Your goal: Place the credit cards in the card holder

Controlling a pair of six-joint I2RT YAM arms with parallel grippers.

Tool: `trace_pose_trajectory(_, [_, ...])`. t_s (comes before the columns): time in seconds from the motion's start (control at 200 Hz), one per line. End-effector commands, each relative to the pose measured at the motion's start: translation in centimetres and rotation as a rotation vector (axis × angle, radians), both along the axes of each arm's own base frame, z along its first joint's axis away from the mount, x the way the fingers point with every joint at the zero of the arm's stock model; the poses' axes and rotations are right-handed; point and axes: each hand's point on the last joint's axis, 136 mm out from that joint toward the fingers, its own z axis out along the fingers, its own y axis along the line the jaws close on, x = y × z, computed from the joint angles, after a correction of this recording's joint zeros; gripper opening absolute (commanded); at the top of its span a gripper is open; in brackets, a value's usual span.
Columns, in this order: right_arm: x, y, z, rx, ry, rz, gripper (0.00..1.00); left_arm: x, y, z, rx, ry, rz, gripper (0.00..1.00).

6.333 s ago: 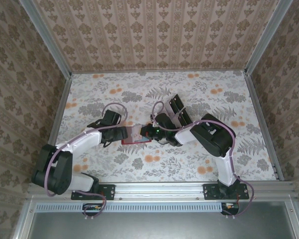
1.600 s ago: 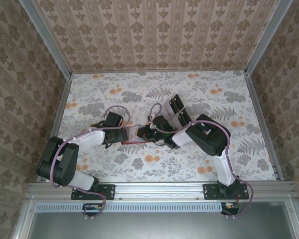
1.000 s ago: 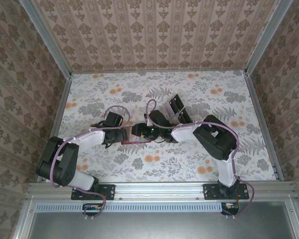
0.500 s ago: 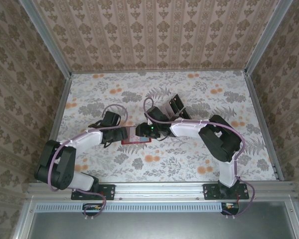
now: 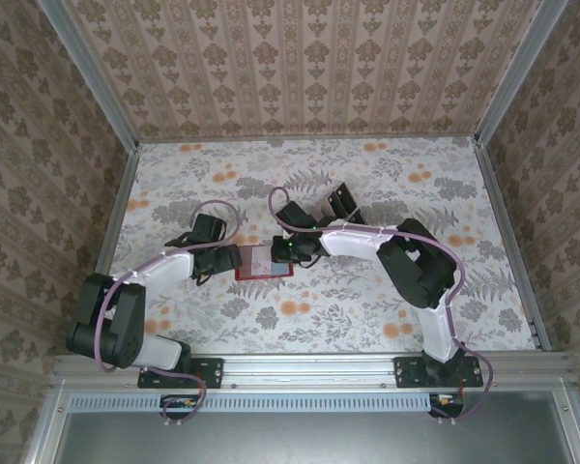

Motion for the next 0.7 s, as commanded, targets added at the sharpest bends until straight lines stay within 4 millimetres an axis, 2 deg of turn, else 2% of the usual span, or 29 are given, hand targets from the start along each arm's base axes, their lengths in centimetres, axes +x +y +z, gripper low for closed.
trace_pose_trajectory(0.0, [0.1,-0.4,-0.7,-0.047,0.015,0.009,0.14,-0.2,0.1,-0.3,0.015,0.035,-0.012,0.86])
trace_pose_trajectory(0.295, [0.3,0.8,-0.7,-0.037,0.019,0.033,0.14,-0.8,-0.3,-1.9,0.008,0.070,-0.015,0.85])
trace_pose_trajectory(0.695, [-0.1,2.4,-0.8,-0.010,0.031,0.055,0.14,-1.1,-0.7,-2.9,0.006,0.087,-0.026,0.84])
